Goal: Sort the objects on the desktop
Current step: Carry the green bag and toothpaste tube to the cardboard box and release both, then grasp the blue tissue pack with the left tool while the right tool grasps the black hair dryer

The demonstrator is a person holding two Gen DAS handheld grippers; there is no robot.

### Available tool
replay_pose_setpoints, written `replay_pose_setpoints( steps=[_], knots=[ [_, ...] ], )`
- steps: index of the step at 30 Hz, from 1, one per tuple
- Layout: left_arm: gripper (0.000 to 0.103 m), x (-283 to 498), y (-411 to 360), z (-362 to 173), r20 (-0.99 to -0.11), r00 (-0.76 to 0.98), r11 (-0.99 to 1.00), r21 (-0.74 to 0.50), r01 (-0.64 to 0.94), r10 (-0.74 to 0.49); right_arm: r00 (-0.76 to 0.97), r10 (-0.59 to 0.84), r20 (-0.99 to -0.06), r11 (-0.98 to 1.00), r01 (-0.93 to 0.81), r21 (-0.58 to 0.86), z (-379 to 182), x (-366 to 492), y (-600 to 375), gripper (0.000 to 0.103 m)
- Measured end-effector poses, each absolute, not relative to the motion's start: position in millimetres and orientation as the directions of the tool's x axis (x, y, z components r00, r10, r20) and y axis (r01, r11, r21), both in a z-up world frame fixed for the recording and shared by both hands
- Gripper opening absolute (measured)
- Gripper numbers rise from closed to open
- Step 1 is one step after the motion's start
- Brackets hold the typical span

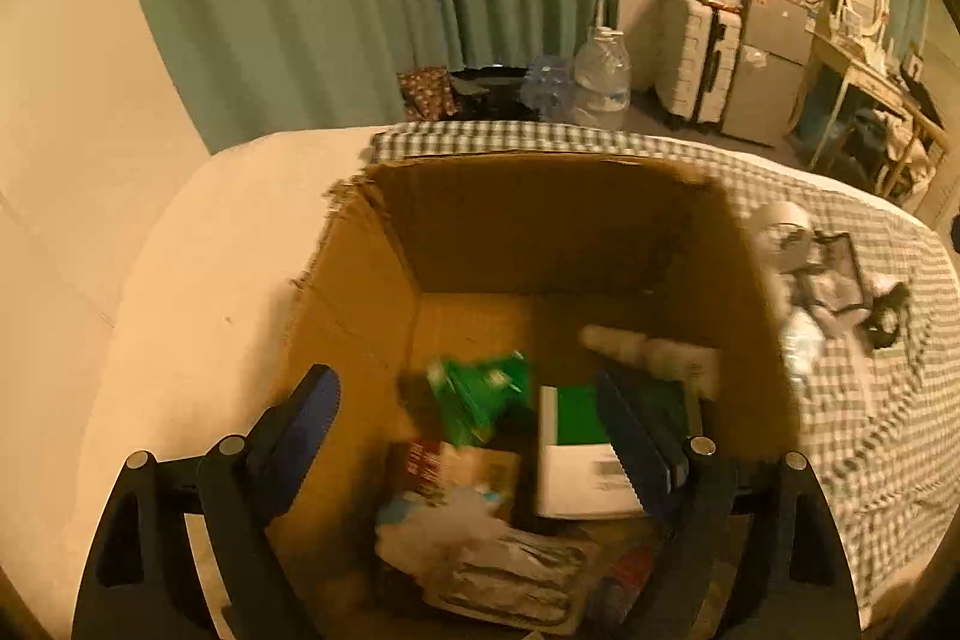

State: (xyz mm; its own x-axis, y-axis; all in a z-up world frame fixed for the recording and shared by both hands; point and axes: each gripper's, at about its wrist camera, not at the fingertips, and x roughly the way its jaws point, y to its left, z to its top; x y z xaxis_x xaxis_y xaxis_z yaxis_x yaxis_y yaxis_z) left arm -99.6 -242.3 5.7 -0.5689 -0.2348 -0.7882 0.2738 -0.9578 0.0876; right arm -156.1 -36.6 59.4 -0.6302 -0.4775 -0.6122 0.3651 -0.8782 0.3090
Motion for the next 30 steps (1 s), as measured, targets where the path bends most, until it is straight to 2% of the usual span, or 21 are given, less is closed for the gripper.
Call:
replay_pose_setpoints(
  steps=[4, 6, 7, 11, 15, 19, 23, 26, 30],
  knots=[
    [0.090, -89, -204, 27, -0.778, -0.607, -0.973, 0.026, 0.230, -0.164, -0.713, -0.360, -0.602, -0.933, 0.275, 0.233, 69, -132, 25, 0.058],
    [0.095, -89, -180, 40, -0.757, -0.640, -0.980, 0.005, 0.201, -0.135, -0.739, -0.315, -0.596, -0.949, 0.234, 0.211, 71, -123, 52, 0.059],
    [0.099, -90, -169, 45, -0.746, -0.654, -0.983, -0.002, 0.186, -0.122, -0.752, -0.292, -0.591, -0.956, 0.212, 0.202, 70, -117, 68, 0.060],
    [0.102, -92, -105, 51, -0.704, -0.708, -0.995, -0.017, 0.096, -0.056, -0.781, -0.225, -0.582, -0.970, 0.124, 0.209, 59, -99, 128, 0.069],
    [0.102, -108, -45, 19, -0.743, -0.669, -0.999, 0.014, 0.038, -0.036, -0.779, -0.161, -0.607, -0.977, 0.040, 0.209, 34, -92, 171, 0.072],
    [0.102, -127, -5, -24, -0.708, -0.704, -0.998, 0.057, 0.010, -0.048, -0.789, -0.056, -0.612, -0.986, -0.051, 0.156, -1, -91, 199, 0.081],
    [0.102, -154, 9, -66, -0.718, -0.685, -0.987, 0.163, 0.004, -0.122, -0.798, -0.090, -0.595, -0.990, 0.005, 0.144, -35, -111, 206, 0.086],
    [0.102, -174, 4, -86, -0.751, -0.650, -0.988, 0.157, 0.001, -0.120, -0.811, -0.119, -0.572, -0.992, 0.067, 0.110, -55, -131, 198, 0.090],
    [0.102, -205, -7, -106, -0.763, -0.636, -0.991, 0.135, 0.012, -0.112, -0.759, -0.134, -0.638, -0.991, 0.091, 0.099, -86, -178, 192, 0.092]
  ],
)
